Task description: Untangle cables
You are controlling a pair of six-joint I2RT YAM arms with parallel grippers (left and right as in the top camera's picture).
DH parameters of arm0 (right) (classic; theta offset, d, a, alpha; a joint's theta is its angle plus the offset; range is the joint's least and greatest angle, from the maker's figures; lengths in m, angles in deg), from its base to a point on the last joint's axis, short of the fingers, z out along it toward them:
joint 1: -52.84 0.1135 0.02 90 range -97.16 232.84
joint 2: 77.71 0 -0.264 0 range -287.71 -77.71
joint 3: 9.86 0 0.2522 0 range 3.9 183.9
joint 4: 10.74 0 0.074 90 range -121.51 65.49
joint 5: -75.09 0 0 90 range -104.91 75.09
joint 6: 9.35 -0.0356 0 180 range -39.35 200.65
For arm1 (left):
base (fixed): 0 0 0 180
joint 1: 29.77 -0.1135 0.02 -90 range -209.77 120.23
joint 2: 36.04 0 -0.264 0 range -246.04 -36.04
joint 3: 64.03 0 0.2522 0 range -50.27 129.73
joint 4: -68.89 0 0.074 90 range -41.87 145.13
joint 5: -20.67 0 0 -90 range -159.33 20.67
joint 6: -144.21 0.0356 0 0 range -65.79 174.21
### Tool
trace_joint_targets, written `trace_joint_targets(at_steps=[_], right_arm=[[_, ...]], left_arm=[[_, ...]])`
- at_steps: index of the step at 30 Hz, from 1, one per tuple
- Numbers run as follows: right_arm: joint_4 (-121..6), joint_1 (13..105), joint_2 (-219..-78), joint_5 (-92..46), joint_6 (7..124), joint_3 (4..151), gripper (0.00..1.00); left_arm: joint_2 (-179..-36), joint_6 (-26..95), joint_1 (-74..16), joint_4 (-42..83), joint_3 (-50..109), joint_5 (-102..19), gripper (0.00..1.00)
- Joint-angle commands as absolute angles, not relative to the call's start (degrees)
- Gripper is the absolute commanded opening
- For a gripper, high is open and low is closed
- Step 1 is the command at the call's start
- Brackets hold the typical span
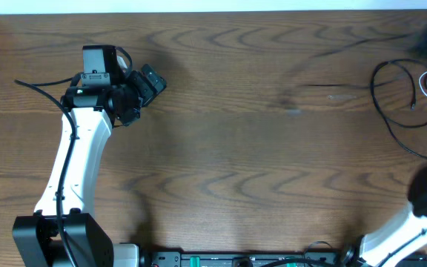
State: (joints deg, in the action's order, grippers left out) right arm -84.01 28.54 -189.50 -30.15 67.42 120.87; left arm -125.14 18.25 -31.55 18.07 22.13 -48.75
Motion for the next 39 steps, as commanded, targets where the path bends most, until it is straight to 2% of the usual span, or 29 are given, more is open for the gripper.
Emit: trace_joint_targets(at_steps=[1, 4, 7, 16, 18, 19, 22, 23, 31, 35, 39], right_arm=[[-83.57, 19.56, -185.13, -26.57, 61.76, 125.05, 0.01], [-83.38, 14.51, -185.33, -26.63, 60.05, 125.77, 0.01], [-83.86, 13.35, -186.99, -26.61, 61.49, 125.72, 0.01], [-80.84, 18.34, -194.51, -26.57, 66.26, 125.72, 0.06], [-80.67, 20.00, -196.39, -26.19, 66.72, 125.72, 0.11], [-80.78, 20.74, -197.17, -26.22, 67.18, 125.72, 0.22], [-82.13, 23.47, -199.14, -25.39, 69.17, 125.72, 0.91], [-82.79, 24.39, -199.42, -23.86, 69.14, 125.72, 0.99], [-90.74, 29.44, -198.55, -18.26, 67.37, 126.47, 0.99], [-95.07, 31.32, -197.30, -20.97, 67.55, 126.93, 0.99], [-97.41, 33.83, -195.10, -27.09, 73.73, 126.93, 0.99]], left_arm=[[-125.68, 18.62, -31.57, 18.00, 22.32, -49.52, 1.00], [-125.68, 18.62, -31.57, 18.00, 22.32, -49.52, 1.00], [-125.68, 18.62, -31.57, 18.00, 22.30, -49.52, 1.00], [-125.68, 18.62, -31.57, 18.00, 22.32, -49.52, 1.00], [-125.68, 18.62, -31.57, 18.00, 22.32, -49.52, 1.00], [-125.68, 18.62, -31.57, 18.00, 22.32, -49.52, 1.00], [-125.68, 18.62, -31.57, 18.00, 22.32, -49.52, 1.00], [-125.68, 18.62, -31.57, 18.00, 22.32, -49.52, 1.00], [-125.68, 18.62, -31.57, 18.00, 22.30, -49.52, 1.00], [-125.68, 18.62, -31.57, 18.00, 22.32, -49.52, 1.00], [-125.68, 18.62, -31.57, 18.00, 22.32, -49.52, 1.00]])
